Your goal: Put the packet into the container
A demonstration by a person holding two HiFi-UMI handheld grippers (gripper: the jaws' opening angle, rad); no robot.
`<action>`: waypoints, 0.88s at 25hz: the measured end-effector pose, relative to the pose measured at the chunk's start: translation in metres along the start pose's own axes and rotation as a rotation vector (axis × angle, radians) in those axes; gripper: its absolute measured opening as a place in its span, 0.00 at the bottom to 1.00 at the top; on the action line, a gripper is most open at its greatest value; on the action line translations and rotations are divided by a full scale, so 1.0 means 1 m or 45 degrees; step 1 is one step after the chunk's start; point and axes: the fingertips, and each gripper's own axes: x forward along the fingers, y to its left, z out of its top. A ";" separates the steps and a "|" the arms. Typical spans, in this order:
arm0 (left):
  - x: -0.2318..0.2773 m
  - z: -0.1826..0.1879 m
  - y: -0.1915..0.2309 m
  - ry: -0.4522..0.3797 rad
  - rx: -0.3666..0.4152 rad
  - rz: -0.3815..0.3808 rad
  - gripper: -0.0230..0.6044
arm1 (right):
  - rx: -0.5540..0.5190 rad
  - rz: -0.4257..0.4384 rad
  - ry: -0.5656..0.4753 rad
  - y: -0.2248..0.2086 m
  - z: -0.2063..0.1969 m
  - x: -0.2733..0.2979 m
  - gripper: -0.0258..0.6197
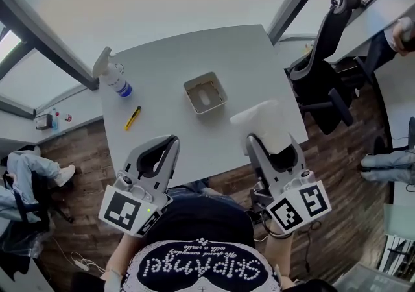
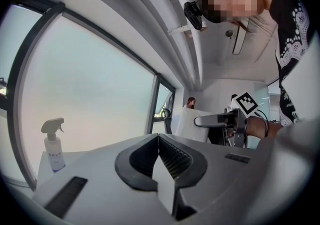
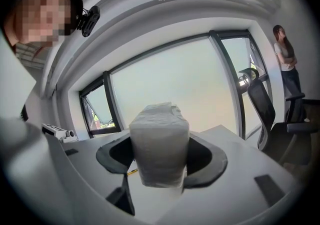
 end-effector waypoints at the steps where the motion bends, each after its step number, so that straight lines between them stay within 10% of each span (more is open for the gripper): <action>1: -0.001 0.000 0.005 0.004 -0.003 0.001 0.05 | 0.000 -0.008 0.000 0.003 -0.001 0.002 0.47; 22: -0.007 -0.007 0.048 0.054 -0.037 -0.018 0.05 | -0.141 -0.021 -0.023 0.021 -0.005 0.063 0.47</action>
